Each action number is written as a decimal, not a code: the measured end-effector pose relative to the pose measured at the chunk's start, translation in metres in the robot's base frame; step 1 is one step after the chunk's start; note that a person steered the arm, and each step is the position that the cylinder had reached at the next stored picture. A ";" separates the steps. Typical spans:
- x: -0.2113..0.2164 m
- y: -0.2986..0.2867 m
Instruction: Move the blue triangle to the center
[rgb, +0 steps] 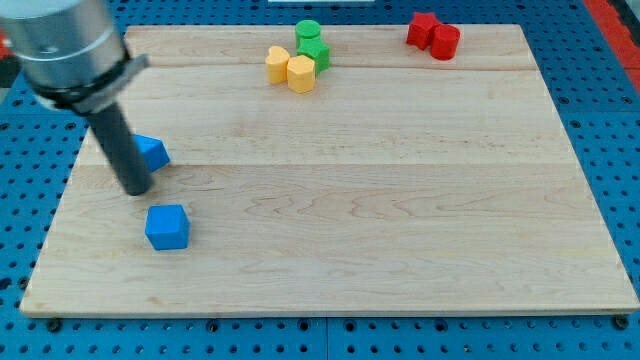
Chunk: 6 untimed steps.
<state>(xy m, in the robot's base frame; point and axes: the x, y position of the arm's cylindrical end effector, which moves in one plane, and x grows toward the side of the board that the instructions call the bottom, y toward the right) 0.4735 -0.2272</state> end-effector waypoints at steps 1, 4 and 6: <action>-0.044 -0.021; -0.028 0.013; -0.039 0.157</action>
